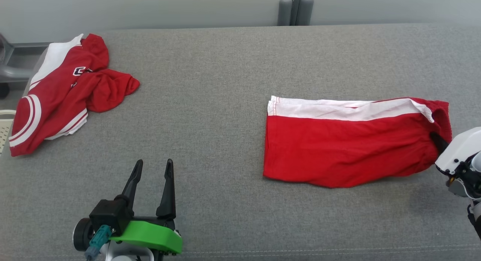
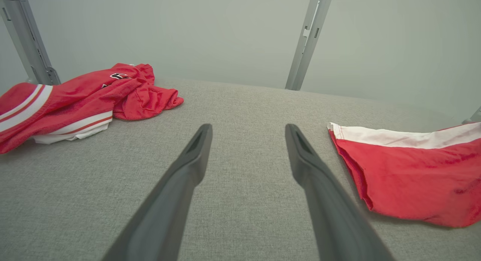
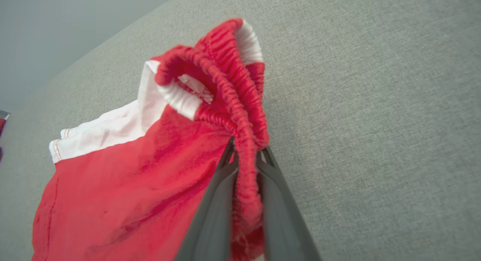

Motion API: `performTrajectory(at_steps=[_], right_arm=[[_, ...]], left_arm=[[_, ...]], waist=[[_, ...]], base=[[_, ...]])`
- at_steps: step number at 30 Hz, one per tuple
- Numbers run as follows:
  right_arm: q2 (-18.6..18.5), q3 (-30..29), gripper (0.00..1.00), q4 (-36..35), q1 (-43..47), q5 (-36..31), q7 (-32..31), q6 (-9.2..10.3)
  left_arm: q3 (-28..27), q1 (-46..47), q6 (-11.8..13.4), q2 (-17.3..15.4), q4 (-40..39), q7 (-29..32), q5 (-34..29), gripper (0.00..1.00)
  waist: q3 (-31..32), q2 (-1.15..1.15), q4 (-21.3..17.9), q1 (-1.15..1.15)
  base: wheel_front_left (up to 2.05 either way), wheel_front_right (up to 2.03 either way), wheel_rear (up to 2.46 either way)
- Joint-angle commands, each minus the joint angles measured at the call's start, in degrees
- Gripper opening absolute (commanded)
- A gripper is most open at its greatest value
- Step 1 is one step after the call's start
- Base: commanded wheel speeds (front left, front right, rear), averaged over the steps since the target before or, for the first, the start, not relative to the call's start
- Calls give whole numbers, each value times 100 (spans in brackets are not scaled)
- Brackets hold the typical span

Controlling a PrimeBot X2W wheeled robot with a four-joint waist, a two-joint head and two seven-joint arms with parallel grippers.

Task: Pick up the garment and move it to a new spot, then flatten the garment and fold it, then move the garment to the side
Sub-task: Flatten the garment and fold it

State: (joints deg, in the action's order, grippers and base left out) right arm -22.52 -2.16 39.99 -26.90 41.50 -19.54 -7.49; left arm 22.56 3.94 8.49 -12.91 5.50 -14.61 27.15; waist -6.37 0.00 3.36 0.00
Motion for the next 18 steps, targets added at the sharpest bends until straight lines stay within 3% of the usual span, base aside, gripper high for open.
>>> performTrajectory(at_steps=[1, 9, 18], right_arm=[[52, -64, 0, -5, -98, -49, -25, 0], [649, -375, 0, -157, -198, -141, -439, -1], [1303, -22, 0, -1467, 92, -221, -1129, -1]], left_arm=[[12, -8, -26, -9, -31, 18, -36, 100], [87, -19, -22, 15, -30, 37, -5, 100], [139, -76, -26, 12, -52, 48, 43, 100]], waist=[[-1, 0, -40, 0], [71, 0, -105, 0], [159, 0, -35, 0]], base=[[0, 0, 0], [0, 0, 0], [0, 0, 0]])
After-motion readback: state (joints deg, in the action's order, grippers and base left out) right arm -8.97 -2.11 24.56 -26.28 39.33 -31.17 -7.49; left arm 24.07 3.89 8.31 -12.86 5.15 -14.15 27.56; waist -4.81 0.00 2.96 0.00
